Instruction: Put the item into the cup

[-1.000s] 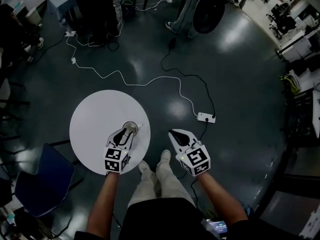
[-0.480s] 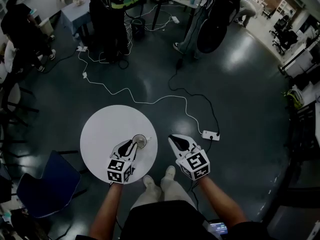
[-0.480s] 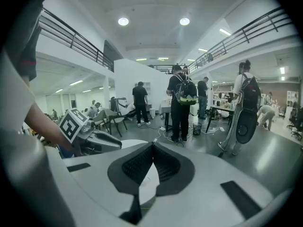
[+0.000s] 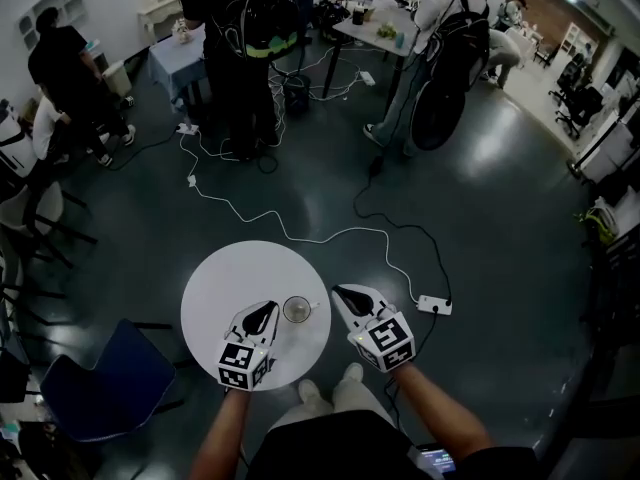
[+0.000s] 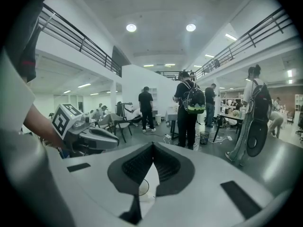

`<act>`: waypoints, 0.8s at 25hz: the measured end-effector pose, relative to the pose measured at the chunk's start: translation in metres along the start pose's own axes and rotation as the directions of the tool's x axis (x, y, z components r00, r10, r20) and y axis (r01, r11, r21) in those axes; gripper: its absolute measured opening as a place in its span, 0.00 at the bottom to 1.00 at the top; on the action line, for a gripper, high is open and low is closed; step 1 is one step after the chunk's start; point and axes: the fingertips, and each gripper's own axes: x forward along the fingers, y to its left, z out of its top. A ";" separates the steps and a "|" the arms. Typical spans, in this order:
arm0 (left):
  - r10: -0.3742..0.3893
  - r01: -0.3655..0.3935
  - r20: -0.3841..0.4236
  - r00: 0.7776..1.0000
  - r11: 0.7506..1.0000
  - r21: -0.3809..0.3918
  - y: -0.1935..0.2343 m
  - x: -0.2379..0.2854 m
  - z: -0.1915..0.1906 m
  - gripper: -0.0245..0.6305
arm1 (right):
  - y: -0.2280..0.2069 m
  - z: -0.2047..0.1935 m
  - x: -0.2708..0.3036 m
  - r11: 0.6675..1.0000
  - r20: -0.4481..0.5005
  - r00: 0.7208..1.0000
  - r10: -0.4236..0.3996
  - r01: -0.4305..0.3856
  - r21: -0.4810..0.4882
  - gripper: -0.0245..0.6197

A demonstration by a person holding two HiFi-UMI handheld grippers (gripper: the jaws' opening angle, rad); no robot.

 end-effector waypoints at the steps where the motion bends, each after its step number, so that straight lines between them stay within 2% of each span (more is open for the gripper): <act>1: 0.000 0.000 0.018 1.000 1.000 0.011 -0.004 -0.008 0.007 0.08 | 0.006 0.003 -0.003 1.000 0.002 1.000 0.005 -0.005 -0.001 0.06; 5: 0.002 -0.006 0.091 0.996 0.999 0.044 -0.010 -0.028 0.036 0.07 | 0.020 0.021 -0.001 0.999 0.040 0.999 0.017 -0.016 -0.036 0.06; 13: 0.017 -0.031 0.171 0.985 0.996 0.080 -0.013 -0.083 0.070 0.06 | 0.059 0.055 -0.006 0.997 0.087 0.996 0.038 -0.032 -0.066 0.06; 17: 0.025 -0.046 0.199 0.980 0.994 0.103 -0.018 -0.104 0.082 0.06 | 0.078 0.073 -0.014 0.996 0.121 0.991 0.050 -0.040 -0.083 0.06; 20: 0.029 -0.049 0.200 0.979 0.995 0.092 -0.028 -0.118 0.097 0.06 | 0.087 0.083 -0.021 0.995 0.138 0.989 0.055 -0.043 -0.092 0.06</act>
